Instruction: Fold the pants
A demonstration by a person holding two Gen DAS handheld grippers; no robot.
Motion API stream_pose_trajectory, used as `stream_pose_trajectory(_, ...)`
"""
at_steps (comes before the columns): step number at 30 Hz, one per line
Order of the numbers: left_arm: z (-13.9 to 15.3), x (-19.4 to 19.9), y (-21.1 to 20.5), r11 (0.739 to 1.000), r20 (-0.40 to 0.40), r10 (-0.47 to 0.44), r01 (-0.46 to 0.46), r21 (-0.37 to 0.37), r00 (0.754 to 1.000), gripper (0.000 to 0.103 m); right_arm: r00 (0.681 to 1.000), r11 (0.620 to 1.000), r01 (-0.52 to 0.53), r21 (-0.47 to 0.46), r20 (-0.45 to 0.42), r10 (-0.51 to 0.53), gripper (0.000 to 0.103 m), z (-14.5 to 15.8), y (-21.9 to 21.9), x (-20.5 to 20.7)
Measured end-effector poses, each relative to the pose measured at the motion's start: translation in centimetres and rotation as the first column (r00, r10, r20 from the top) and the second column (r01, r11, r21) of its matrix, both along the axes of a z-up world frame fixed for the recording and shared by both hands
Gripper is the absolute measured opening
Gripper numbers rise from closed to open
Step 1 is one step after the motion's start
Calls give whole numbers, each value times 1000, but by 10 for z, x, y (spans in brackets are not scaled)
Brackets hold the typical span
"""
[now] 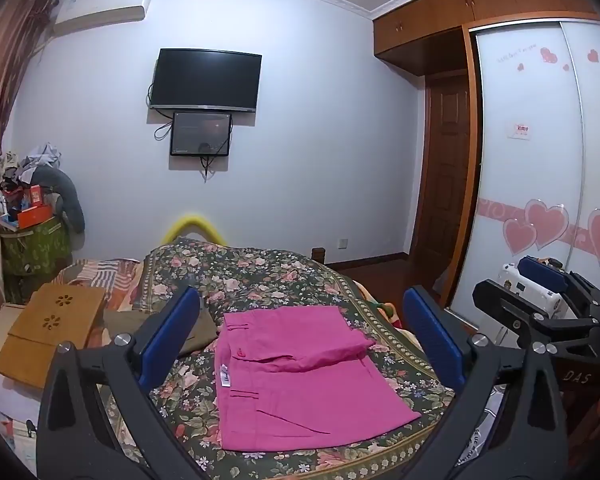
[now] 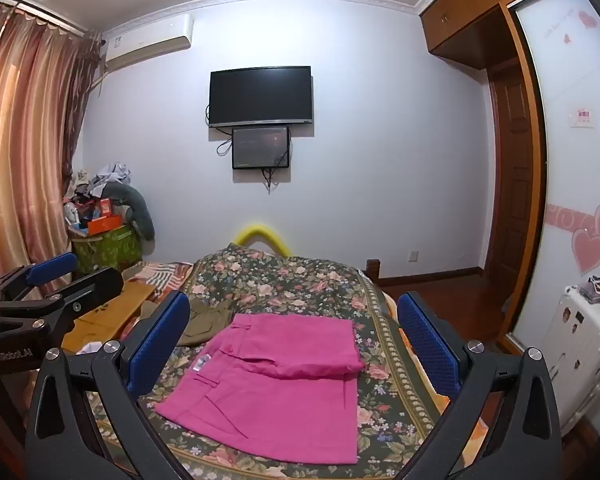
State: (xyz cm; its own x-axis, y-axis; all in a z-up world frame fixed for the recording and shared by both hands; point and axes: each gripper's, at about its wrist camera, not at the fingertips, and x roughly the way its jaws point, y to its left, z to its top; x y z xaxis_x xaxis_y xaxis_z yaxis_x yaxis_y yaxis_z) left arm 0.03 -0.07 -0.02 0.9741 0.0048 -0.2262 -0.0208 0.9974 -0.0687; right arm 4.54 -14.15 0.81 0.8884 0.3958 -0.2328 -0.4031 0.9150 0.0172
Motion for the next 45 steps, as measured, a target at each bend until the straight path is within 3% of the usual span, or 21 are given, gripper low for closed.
stream_pose_trajectory(45, -8, 11, 0, 1000, -20, 24, -24, 12, 1000, 103, 999, 1000, 11, 4, -31, -11, 103, -11, 1, 4)
